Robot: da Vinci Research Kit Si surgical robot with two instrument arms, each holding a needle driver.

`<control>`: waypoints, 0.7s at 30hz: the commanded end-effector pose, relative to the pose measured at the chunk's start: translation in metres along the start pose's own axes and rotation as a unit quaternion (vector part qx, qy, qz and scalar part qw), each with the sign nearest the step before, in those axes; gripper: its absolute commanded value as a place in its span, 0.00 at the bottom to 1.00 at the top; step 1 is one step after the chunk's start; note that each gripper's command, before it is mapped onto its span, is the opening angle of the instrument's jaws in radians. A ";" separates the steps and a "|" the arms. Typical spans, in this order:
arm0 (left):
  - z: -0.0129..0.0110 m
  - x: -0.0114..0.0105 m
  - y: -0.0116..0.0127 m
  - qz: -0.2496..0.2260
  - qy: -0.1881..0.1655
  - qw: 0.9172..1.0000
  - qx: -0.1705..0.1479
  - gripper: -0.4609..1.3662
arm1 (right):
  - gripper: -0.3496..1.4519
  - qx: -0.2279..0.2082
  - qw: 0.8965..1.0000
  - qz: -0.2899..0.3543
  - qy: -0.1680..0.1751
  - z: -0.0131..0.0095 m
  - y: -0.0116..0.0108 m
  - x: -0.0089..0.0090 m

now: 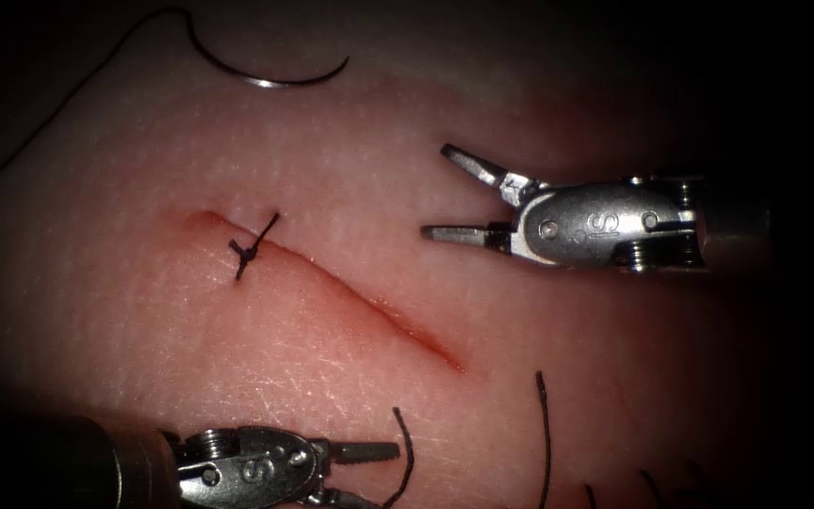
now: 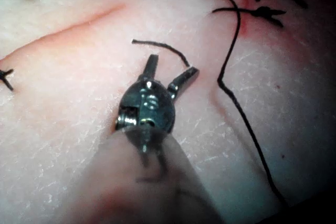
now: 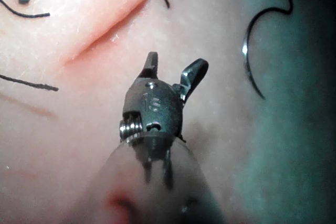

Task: Wound Closure
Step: Drop the suture end from the left gripper

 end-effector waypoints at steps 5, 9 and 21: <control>-0.0018 -0.0004 -0.0006 0.001 -0.001 1.000 0.005 0.49 | 0.82 0.001 1.000 0.000 0.000 0.0000 -0.0001 -0.0001; -0.0036 -0.0010 -0.0008 0.002 -0.003 1.000 0.008 0.49 | 0.82 0.000 1.000 0.000 0.001 0.0000 -0.0001 -0.0001; -0.0058 -0.0018 -0.0011 -0.003 -0.006 1.000 0.013 0.56 | 0.82 0.000 1.000 -0.001 0.001 0.0001 -0.0002 -0.0001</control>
